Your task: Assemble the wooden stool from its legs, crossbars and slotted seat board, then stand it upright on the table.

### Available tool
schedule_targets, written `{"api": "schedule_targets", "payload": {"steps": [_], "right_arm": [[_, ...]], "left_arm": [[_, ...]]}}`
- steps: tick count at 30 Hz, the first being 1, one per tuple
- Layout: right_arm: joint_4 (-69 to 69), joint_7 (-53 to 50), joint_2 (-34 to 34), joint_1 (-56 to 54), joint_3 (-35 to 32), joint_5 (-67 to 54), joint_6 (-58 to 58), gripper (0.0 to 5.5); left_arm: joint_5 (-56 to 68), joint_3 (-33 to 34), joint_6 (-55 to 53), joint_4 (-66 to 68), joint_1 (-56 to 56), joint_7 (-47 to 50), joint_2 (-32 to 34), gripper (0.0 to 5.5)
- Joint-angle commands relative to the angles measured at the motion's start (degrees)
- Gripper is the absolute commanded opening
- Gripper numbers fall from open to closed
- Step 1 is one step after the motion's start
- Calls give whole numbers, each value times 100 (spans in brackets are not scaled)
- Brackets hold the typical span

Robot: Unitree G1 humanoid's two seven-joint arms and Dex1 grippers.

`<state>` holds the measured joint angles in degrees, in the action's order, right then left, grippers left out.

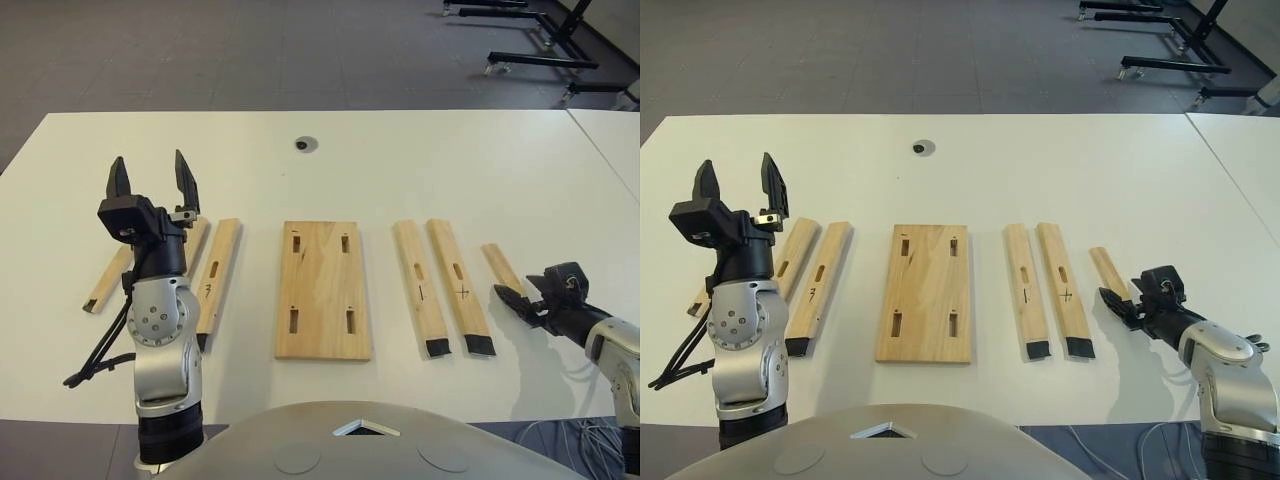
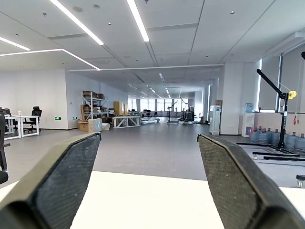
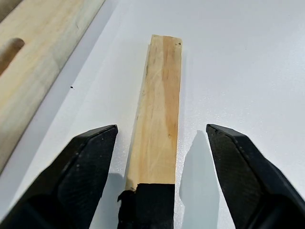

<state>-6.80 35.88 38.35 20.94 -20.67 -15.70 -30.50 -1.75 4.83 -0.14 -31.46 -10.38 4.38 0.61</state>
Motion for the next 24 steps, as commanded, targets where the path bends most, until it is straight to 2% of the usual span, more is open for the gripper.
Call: {"api": "schedule_targets", "payload": {"steps": [1,8,12,15,16,20,24], "right_arm": [[70,-75,-126,296,361,201,-117,256],[-160,-217,-344,662,266,-10,-221,130],[0,-259,-479,623,138,-271,-468,130],[-88,-263,-551,378,138,-373,-138,130],[-106,-308,-584,107,159,-398,-63,130],[9,-769,-1190,-2639,800,-537,46,130],[2,-580,-1810,-4503,1232,-864,450,130]], "left_arm": [[47,64,-133,-49,213,-98,119,372],[104,94,-168,74,438,-174,175,372],[166,34,-226,188,589,-292,221,372],[247,78,-257,282,732,-387,290,372],[267,104,-257,316,775,-410,315,372],[604,165,-342,655,1214,-693,463,372],[2278,425,-1033,972,2000,-1135,225,372]]}}
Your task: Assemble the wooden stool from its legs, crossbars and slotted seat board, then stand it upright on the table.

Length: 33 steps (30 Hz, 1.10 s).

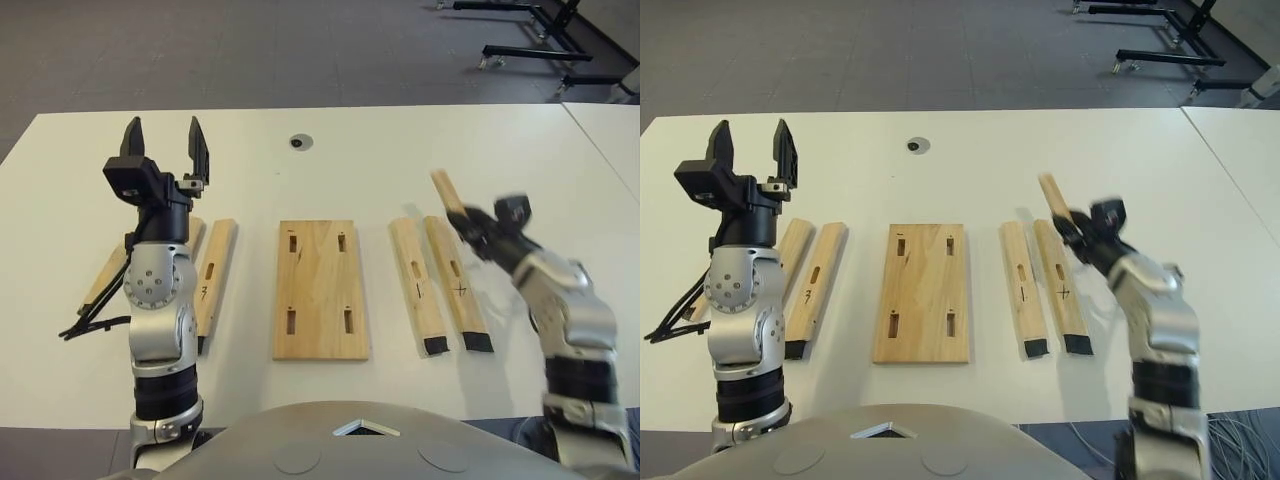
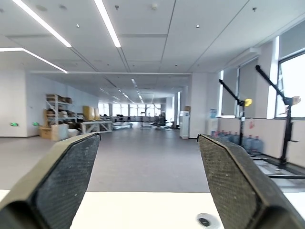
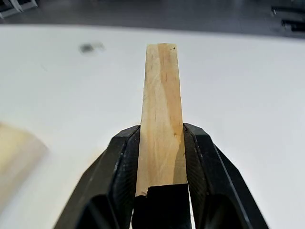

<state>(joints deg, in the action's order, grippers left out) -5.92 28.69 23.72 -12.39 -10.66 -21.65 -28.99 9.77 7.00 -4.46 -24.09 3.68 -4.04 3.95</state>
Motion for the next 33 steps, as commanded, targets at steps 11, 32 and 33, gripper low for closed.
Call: {"api": "schedule_targets", "payload": {"steps": [11,32,33], "right_arm": [[-709,724,-1061,-663,2495,939,2278,129],[-61,-435,-1460,-1024,2517,1826,1416,129],[-124,-422,-1467,-1038,2569,1861,1418,129]], "left_arm": [[5204,403,-3421,532,1512,-864,-2,372],[3920,-735,-3485,167,1339,-1900,1493,372],[3698,-819,-3408,242,1340,-1914,1524,372]]}}
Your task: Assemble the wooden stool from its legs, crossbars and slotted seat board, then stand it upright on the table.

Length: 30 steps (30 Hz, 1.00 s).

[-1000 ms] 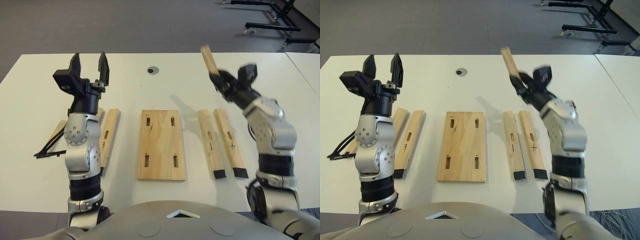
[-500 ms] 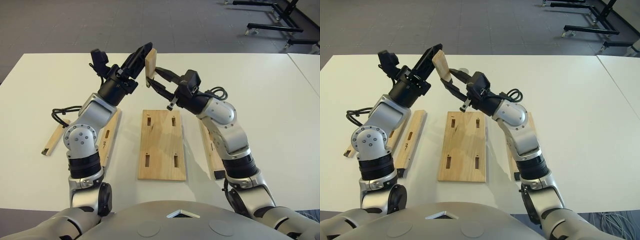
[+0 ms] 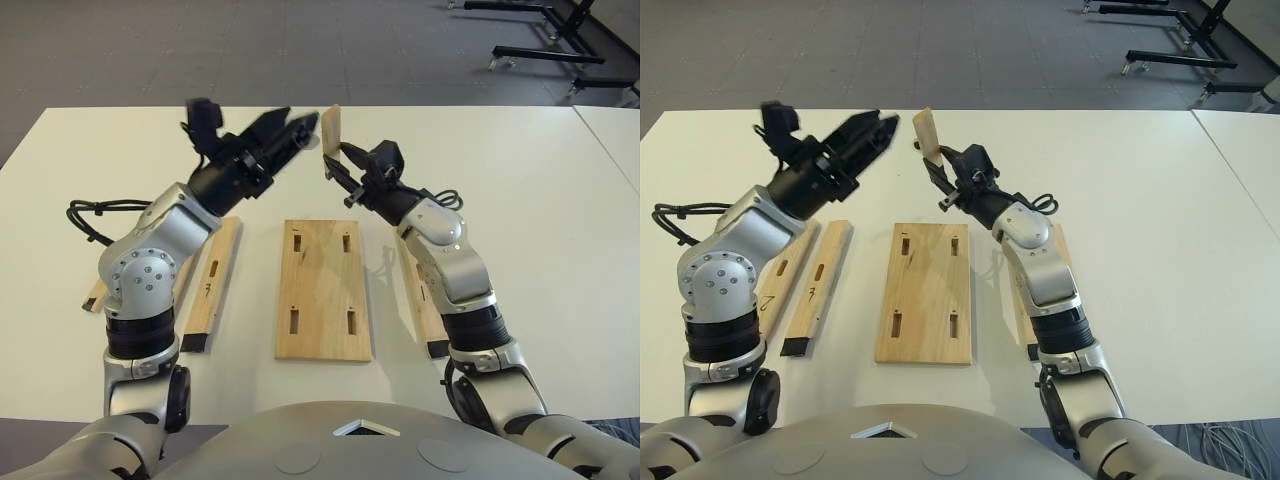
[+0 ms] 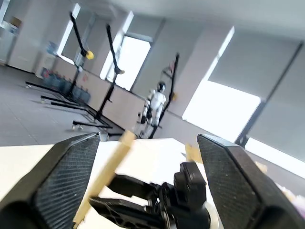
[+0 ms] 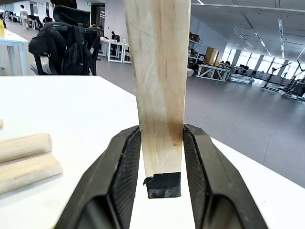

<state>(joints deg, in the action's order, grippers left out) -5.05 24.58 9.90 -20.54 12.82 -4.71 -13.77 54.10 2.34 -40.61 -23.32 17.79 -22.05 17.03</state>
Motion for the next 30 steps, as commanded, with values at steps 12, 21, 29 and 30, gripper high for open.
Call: {"api": "schedule_targets", "payload": {"steps": [12,21,29,30], "right_arm": [[-352,207,-167,-18,345,133,-101,129],[-235,234,-214,43,583,266,1,129],[-343,272,-194,70,521,177,-78,129],[-347,295,-191,83,528,162,-72,129]], "left_arm": [[-1634,-186,968,564,84,-351,80,372],[-1911,-245,1086,672,69,-389,-75,249],[-2091,-127,1314,689,89,-506,-85,116],[-2094,-119,1341,681,94,-531,-79,95]]}}
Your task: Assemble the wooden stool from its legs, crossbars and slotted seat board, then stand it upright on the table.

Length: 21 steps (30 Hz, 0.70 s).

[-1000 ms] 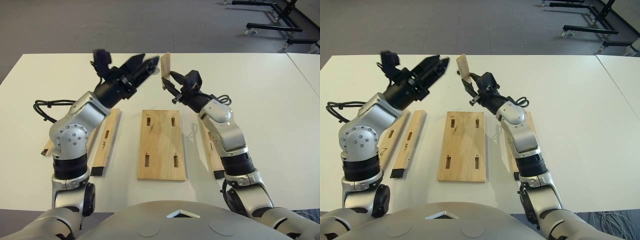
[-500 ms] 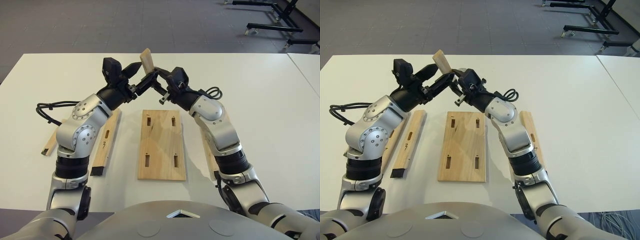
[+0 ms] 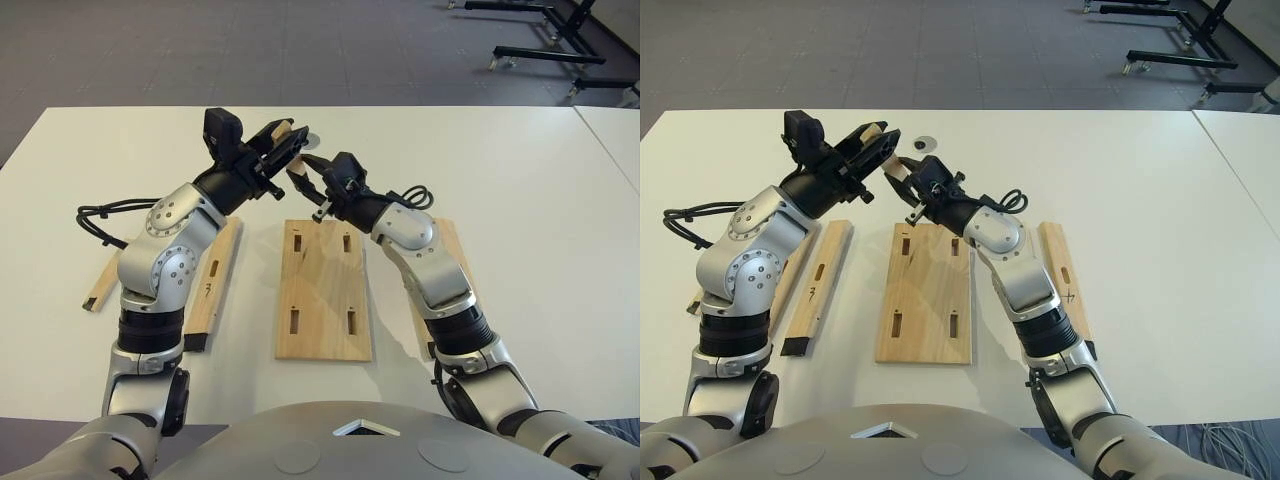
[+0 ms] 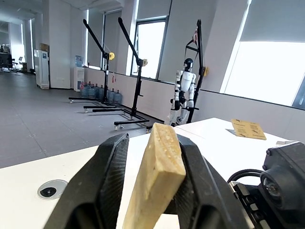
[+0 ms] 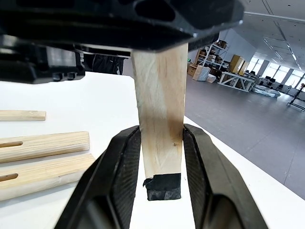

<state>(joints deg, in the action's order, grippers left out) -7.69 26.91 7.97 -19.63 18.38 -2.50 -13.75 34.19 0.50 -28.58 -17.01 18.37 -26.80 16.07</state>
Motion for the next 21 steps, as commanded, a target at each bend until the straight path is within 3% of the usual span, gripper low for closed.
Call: {"api": "schedule_targets", "payload": {"steps": [1,4,16,21], "right_arm": [[-98,98,6,9,-22,-86,-70,129],[-108,90,-40,42,-77,-160,-70,129],[-319,98,-272,128,-269,-470,-349,129],[-1004,795,122,396,-499,-1359,-717,235]], "left_arm": [[-114,60,178,22,28,-98,23,75],[-195,25,257,16,-3,-176,57,39],[-193,150,491,86,-137,-311,72,38],[-662,248,675,311,0,-69,252,38]]}}
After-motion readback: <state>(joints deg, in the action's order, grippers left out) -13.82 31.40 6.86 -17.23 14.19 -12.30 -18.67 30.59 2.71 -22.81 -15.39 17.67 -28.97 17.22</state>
